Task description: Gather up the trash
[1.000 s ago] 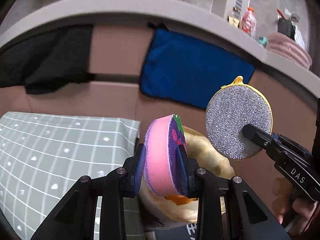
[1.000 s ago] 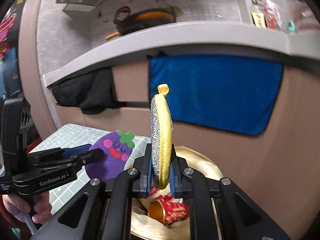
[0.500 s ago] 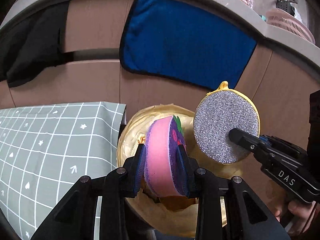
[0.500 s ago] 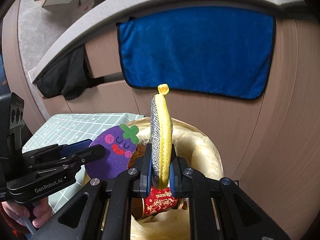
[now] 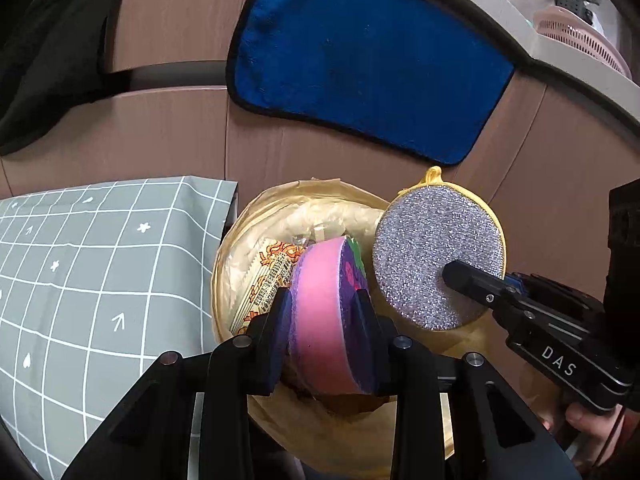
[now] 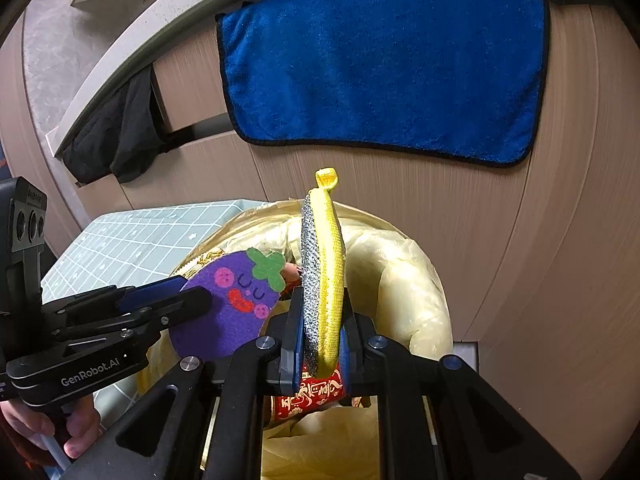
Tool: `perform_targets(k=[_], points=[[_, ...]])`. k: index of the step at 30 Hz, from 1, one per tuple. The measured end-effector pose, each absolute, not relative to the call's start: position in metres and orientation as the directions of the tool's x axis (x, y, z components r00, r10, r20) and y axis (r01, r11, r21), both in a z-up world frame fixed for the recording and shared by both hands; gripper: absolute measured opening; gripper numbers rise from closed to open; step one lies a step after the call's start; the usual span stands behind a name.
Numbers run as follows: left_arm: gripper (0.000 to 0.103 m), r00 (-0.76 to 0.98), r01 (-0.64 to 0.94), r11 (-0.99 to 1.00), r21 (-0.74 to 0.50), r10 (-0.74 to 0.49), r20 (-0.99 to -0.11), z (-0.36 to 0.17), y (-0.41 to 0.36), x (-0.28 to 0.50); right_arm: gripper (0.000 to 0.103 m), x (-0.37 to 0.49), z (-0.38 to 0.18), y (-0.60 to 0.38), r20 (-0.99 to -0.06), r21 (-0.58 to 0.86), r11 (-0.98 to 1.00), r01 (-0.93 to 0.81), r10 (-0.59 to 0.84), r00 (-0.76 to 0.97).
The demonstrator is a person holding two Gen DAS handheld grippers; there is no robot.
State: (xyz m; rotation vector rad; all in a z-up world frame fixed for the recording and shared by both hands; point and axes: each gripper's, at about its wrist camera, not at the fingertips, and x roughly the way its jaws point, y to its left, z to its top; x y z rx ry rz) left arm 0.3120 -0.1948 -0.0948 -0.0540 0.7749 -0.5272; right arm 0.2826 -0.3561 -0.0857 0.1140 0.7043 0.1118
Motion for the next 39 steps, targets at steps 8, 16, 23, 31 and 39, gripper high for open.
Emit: perform_targets(k=[8, 16, 23, 31, 39], points=[[0.033, 0.594, 0.421, 0.873, -0.246, -0.47, -0.653, -0.094, -0.19, 0.313, 0.015, 0.283, -0.09, -0.355, -0.648, 0.142, 0.988, -0.057, 0.137, 0.749], [0.04, 0.602, 0.396, 0.881, -0.259, -0.462, -0.651, -0.09, -0.181, 0.31, 0.015, 0.283, -0.095, -0.355, -0.659, 0.153, 0.987, -0.051, 0.14, 0.739], [0.055, 0.648, 0.34, 0.906, -0.251, -0.419, -0.636, -0.065, -0.156, 0.292, 0.037, 0.27, -0.078, -0.352, -0.63, 0.163, 0.985, -0.046, 0.14, 0.763], [0.055, 0.759, 0.296, 0.952, -0.077, -0.283, -0.586, -0.026, -0.116, 0.214, 0.045, 0.223, -0.04, -0.329, -0.605, 0.201, 0.977, -0.065, 0.176, 0.776], [0.055, 0.799, 0.259, 0.966, -0.021, -0.226, -0.558, -0.005, -0.065, 0.111, 0.05, 0.126, 0.003, -0.269, -0.55, 0.088, 0.988, -0.127, 0.155, 0.82]])
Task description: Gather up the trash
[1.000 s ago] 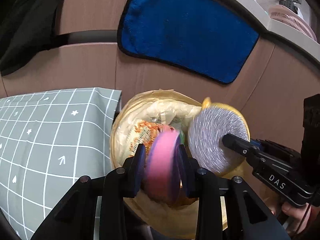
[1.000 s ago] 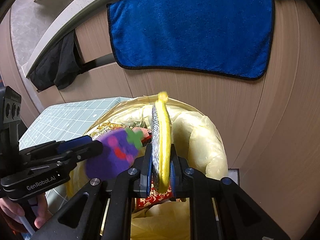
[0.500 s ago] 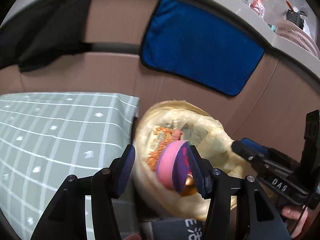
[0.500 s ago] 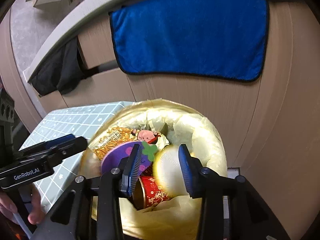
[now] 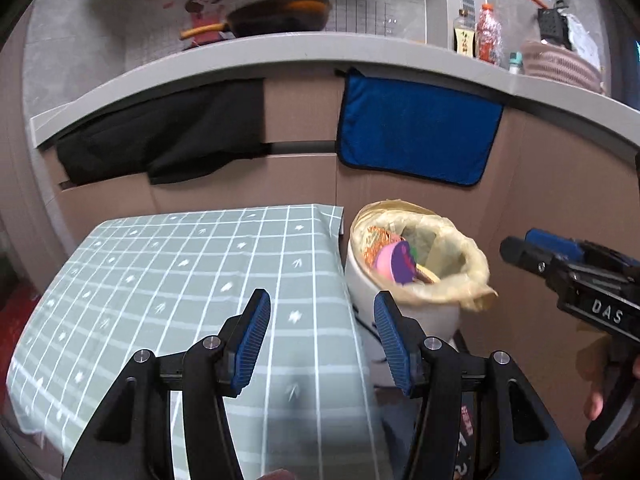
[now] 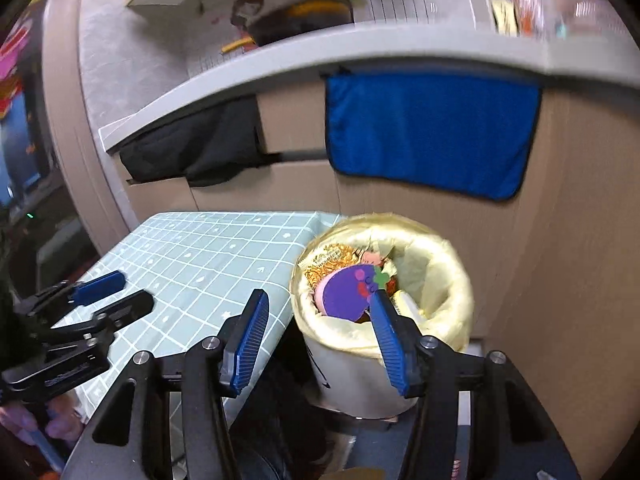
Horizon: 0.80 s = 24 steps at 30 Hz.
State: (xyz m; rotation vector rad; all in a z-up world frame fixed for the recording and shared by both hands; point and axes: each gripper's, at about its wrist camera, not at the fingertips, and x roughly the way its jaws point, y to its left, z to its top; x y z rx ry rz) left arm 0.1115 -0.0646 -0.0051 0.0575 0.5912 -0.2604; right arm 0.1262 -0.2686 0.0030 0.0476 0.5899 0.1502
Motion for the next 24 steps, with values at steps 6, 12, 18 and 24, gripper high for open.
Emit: perform_targets(k=[6, 12, 18, 24], points=[[0.055, 0.831, 0.222, 0.975, -0.004, -0.191, -0.522, 0.002, -0.033, 0.057, 0.05, 0.064, 0.012, -0.232, -0.525, 0.118, 0.981, -0.157, 0.196, 0.828], [0.055, 0.874, 0.139, 0.99, -0.017, -0.131, -0.468, 0.013, -0.003, 0.02, 0.05, 0.019, 0.015, -0.191, -0.491, 0.04, 0.981, -0.189, 0.184, 0.851], [0.055, 0.891, 0.069, 0.997, -0.038, -0.079, -0.448, 0.018, 0.022, -0.002, 0.05, -0.007, 0.02, -0.165, -0.454, 0.009, 0.978, -0.206, 0.188, 0.871], [0.055, 0.905, 0.046, 0.998, -0.034, -0.056, -0.421, 0.021, 0.032, -0.016, 0.05, -0.013, 0.016, -0.155, -0.481, 0.034, 0.974, -0.225, 0.213, 0.851]])
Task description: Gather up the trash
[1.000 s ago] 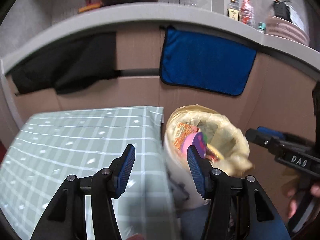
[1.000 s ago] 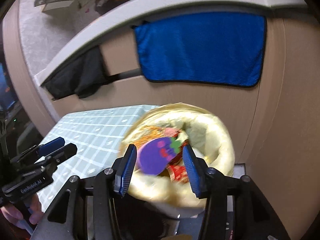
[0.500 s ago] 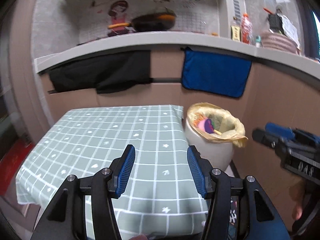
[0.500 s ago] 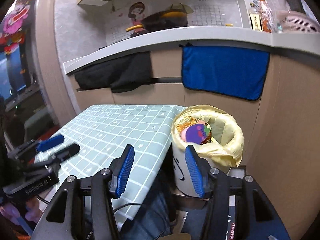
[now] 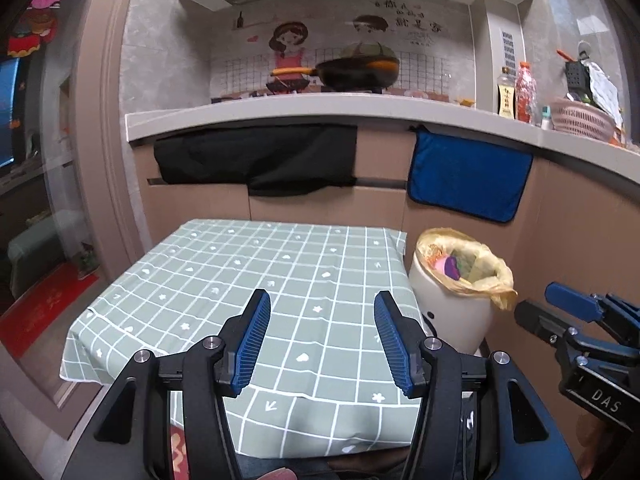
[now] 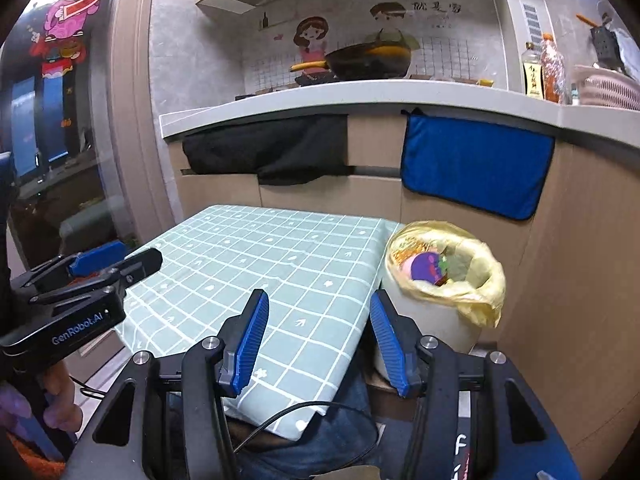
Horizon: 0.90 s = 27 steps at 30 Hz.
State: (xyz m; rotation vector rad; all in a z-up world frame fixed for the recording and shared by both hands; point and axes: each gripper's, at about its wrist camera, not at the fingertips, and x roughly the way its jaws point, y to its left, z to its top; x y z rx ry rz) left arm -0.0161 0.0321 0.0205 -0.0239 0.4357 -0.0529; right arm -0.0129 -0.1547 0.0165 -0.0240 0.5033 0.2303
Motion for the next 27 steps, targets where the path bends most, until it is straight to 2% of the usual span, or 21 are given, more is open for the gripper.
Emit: perform_targets(k=[12, 27], points=[[0.055, 0.92, 0.039, 0.997, -0.062, -0.06, -0.387, 0.022, 0.041, -0.028, 0.05, -0.025, 0.025, -0.145, -0.454, -0.014, 0.978, -0.21, 0.181, 0.872], [0.055, 0.915, 0.048, 0.997, -0.061, -0.068, -0.399, 0.021, 0.037, -0.029, 0.05, -0.024, 0.024, -0.146, -0.46, -0.003, 0.979, -0.206, 0.181, 0.869]])
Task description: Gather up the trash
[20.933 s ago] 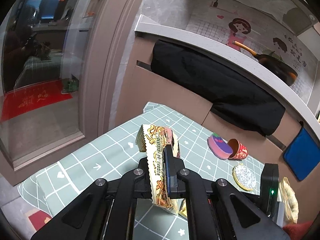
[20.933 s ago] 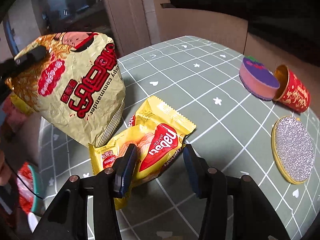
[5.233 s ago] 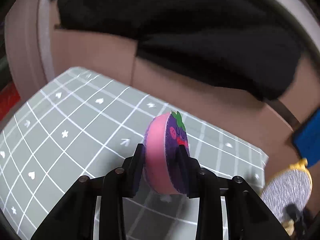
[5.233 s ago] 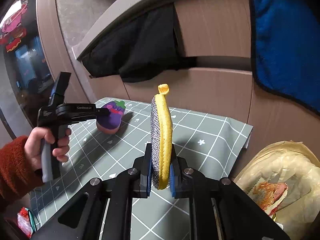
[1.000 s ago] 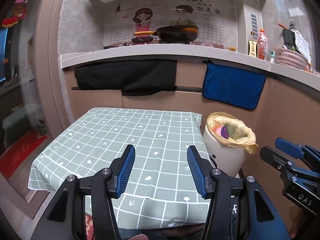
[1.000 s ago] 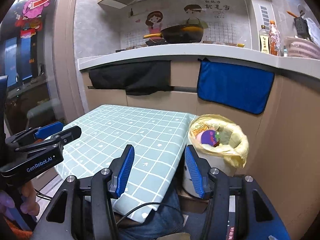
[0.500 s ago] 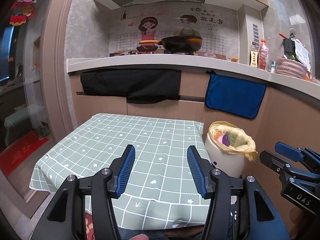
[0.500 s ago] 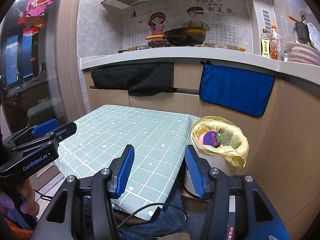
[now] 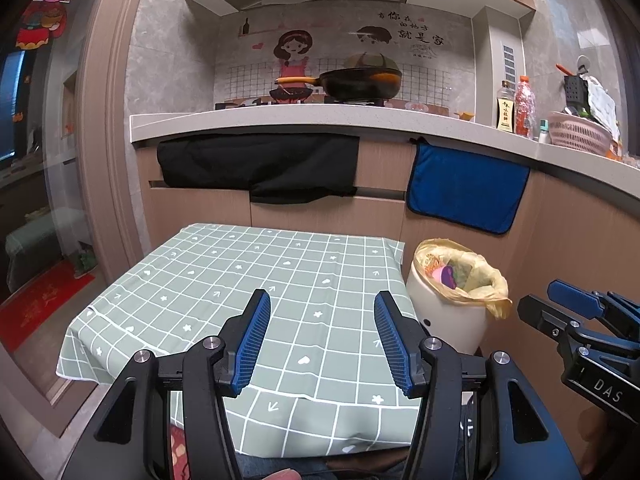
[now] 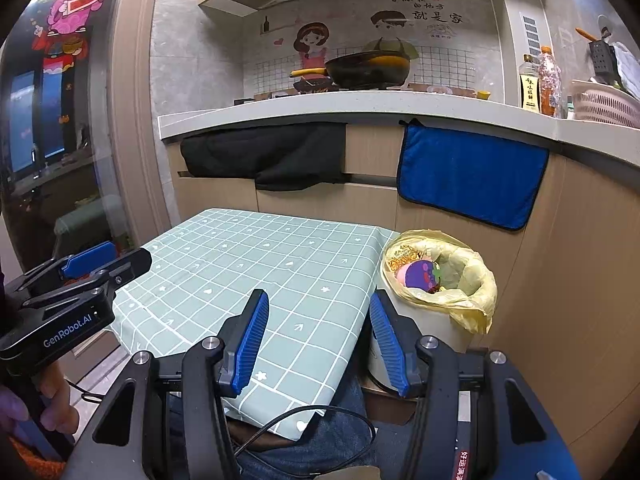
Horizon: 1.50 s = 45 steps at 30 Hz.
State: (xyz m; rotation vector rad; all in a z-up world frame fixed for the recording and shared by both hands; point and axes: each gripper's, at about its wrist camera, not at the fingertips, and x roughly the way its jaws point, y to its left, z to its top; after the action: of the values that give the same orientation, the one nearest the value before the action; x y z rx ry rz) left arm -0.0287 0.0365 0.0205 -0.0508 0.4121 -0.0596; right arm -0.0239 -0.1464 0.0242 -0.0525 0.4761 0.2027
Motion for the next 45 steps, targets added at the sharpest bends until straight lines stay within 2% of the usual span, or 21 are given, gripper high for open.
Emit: perform_targets(k=[45], points=[[0.055, 0.906, 0.121, 0.991, -0.054, -0.132, -0.402, 0.017, 0.039, -0.025, 0.05, -0.024, 0.025, -0.159, -0.454, 0.007, 0.985, -0.173, 0.157, 0.877]])
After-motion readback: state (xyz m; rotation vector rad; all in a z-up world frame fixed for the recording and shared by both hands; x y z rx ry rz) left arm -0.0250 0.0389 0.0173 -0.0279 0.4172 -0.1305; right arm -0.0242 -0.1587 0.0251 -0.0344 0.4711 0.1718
